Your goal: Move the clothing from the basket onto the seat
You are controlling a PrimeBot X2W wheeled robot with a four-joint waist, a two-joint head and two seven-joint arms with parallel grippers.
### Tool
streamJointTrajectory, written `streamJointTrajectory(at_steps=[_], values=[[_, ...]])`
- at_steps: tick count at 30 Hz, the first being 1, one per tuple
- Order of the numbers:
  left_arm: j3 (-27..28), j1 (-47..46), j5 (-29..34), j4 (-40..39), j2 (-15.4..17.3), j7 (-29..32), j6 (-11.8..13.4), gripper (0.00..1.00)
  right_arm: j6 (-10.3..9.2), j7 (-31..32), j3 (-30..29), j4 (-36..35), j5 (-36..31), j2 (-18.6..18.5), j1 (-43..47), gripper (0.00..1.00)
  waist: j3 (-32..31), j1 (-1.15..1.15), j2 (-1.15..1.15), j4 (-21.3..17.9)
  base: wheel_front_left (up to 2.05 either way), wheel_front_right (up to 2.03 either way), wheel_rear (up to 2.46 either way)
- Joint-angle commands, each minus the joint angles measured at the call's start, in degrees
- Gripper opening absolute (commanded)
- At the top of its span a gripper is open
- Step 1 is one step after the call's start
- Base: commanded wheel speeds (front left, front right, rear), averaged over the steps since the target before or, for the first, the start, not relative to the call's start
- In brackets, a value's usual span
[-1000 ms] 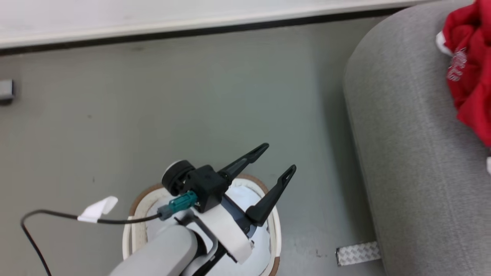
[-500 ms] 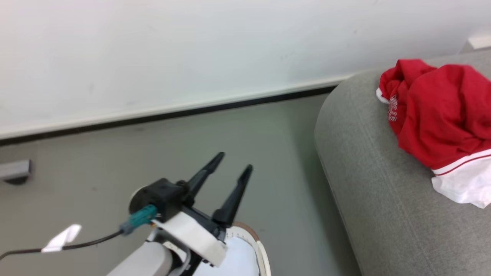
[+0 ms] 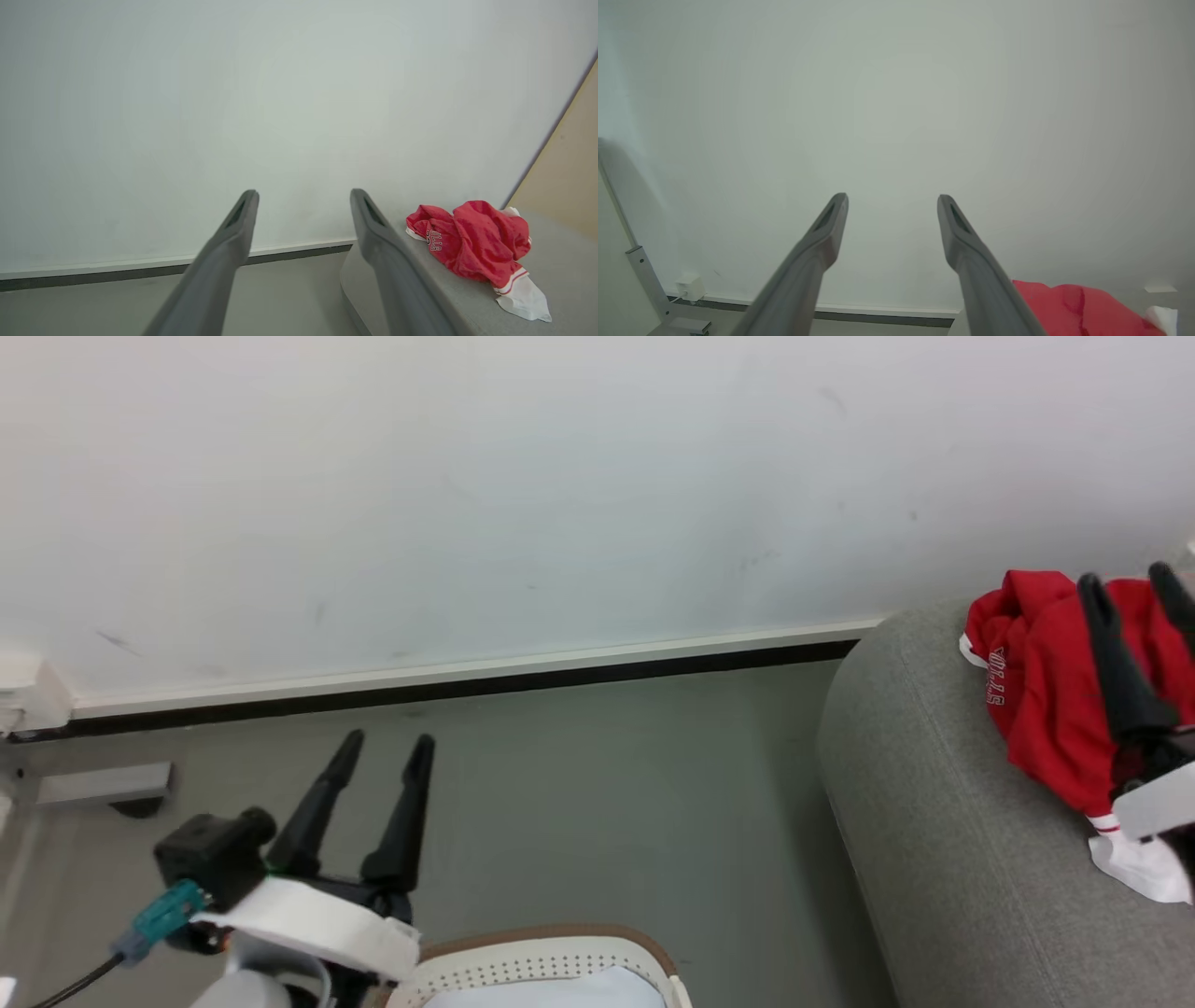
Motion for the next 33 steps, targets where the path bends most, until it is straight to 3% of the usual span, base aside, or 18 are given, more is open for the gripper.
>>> streamJointTrajectory(at_steps=[1,4,8,15,20,25,33], values=[[1.36,1.66,0.28,-0.33,0.64,-0.4,0.92,1.0,-0.13,-0.53,-0.08,-0.74,-1.26,1.18,2.15,1.0,-0.75,0.02,0.0,1.15,0.0,0.0,0.0],[3.84,4.56,0.97,-0.65,1.3,-0.72,2.62,1.0,-0.13,-2.0,-0.96,-1.68,-3.43,4.43,6.21,1.0,-1.01,0.02,0.0,2.25,0.0,0.0,0.0],[6.1,8.4,1.01,-0.84,0.72,-0.83,2.53,1.0,-0.13,-5.16,-2.16,-1.75,-7.28,8.52,12.31,1.0,-1.28,0.02,0.0,3.76,0.0,0.0,0.0],[11.41,13.09,4.33,1.95,-3.44,-0.86,2.84,1.0,-0.13,-12.83,-4.0,-0.56,-13.63,15.35,20.28,1.0,-0.99,0.02,0.0,5.18,0.0,0.0,0.0],[15.43,14.64,10.38,4.39,-7.04,-0.86,0.17,1.0,-0.13,-15.04,-3.38,2.23,-20.38,17.57,22.55,1.0,-0.66,0.02,0.0,5.68,0.0,0.0,0.0],[19.27,16.1,15.27,6.19,-11.22,-0.84,-3.19,1.0,-0.13,-15.48,-2.2,3.97,-22.58,19.57,21.35,1.0,-0.19,0.02,0.0,5.44,0.0,0.0,0.0],[23.62,15.3,19.51,9.32,-15.29,-0.85,-8.57,1.0,-0.13,-15.44,-2.52,3.98,-23.45,20.62,19.41,1.0,0.98,0.02,0.0,5.74,0.0,0.0,0.0]])
